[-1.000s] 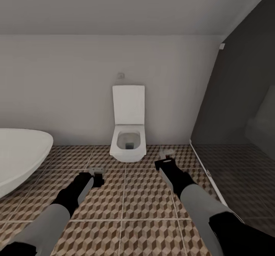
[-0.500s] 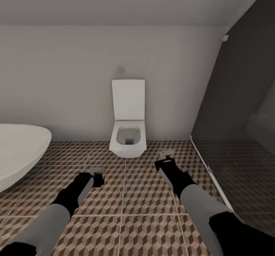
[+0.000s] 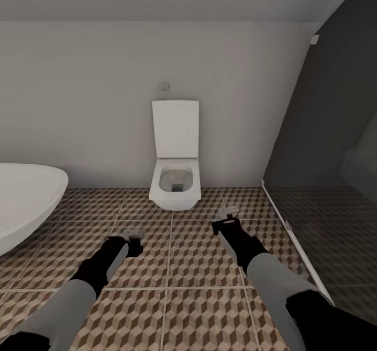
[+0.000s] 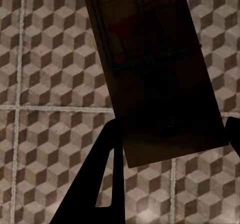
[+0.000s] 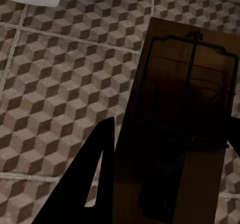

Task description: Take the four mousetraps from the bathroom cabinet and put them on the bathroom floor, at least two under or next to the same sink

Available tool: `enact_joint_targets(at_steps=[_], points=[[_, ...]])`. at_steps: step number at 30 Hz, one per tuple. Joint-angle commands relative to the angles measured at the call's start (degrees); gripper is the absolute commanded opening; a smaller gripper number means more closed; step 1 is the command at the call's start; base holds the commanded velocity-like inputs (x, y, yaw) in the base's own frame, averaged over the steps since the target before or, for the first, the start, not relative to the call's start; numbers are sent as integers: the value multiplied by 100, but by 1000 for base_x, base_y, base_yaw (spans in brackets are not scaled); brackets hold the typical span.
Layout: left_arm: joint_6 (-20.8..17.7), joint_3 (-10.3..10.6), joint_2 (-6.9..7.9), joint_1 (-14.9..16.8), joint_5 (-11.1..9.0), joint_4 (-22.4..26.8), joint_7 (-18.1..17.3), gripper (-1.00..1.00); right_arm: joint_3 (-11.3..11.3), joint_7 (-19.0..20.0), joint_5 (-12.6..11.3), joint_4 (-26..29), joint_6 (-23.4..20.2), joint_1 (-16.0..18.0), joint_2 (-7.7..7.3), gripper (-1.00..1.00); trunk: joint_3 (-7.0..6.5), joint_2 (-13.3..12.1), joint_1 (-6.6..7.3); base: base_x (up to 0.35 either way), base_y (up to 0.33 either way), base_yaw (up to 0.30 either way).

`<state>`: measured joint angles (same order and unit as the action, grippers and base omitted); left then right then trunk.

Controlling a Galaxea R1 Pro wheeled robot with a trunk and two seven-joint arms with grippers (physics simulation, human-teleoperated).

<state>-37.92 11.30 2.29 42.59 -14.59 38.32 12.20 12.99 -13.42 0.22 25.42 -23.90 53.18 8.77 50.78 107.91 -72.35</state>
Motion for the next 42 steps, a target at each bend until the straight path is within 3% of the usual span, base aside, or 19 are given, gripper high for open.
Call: enact_joint_targets(at_steps=[1,42], points=[[-20,39,8,3,-52,9,55,-100,34,-15,-4,8,-42,5,-3,-100,33,44,-22,0,0,0],[-14,39,-53,2,-52,-9,55,-100,35,-11,-4,7,-38,6,2,-100,1143,1688,-922,0,0,0]])
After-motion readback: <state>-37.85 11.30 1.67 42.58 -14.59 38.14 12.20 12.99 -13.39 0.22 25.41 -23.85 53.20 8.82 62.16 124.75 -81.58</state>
